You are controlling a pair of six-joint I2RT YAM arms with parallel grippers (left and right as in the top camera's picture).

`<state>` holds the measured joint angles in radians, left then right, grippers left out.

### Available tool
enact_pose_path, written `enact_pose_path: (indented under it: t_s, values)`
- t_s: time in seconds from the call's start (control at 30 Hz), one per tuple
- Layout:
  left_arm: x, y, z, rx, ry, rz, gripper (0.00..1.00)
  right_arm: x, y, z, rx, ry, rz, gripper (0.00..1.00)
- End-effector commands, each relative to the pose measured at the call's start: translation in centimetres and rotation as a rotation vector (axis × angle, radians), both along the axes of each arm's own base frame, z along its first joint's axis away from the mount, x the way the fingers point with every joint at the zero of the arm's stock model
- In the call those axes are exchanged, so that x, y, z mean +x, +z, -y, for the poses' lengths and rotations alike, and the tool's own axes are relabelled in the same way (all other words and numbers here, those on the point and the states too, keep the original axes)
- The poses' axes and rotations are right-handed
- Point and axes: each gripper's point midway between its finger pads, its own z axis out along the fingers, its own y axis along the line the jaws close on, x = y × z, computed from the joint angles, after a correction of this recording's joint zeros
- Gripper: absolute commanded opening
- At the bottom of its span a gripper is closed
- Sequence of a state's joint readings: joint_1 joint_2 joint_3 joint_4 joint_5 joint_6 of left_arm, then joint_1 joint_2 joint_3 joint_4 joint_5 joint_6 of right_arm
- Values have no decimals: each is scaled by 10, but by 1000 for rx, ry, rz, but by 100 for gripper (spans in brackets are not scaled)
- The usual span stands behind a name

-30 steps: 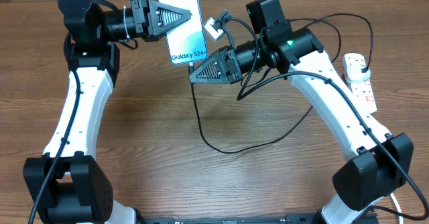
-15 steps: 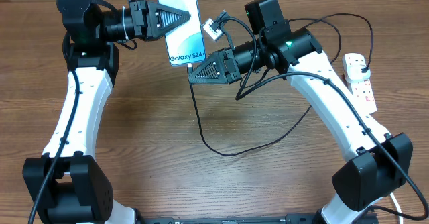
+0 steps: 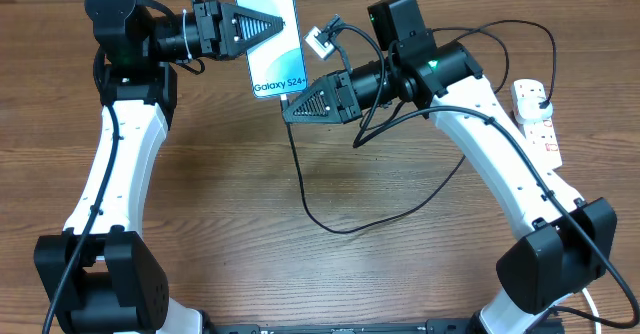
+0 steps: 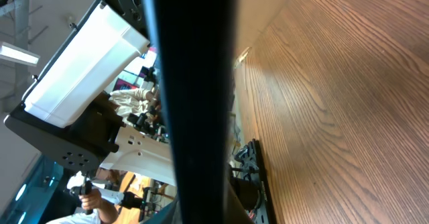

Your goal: Plug charger to phone and switch on socket

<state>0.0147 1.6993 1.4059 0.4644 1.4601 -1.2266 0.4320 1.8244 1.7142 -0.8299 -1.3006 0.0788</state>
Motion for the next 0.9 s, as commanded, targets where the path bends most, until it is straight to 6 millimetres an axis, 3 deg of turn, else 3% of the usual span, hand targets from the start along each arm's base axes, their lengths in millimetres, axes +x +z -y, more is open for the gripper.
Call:
enact_pose_path:
  t_s: [0.0,0.3,0.53,0.67,0.8,0.87]
  values:
    - [-33,15,9,25,-138,71,4,20,1,12,-5,-61,37,4]
    - [-37,15,17,25,-158,87,4,17,6,14,18,-45,21,4]
    - [-24,18,13,14,-82,102,4,7,-6,15,-30,-38,-20,4]
    - [-9,20,-1,9,6,121,4,15,-49,29,-268,-145,-25,4]
    - [-4,19,-15,16,41,151,4,22,-105,69,-640,-280,-24,4]
    - [-1,16,-19,19,52,141,4,23,-123,92,-803,-333,-22,4]
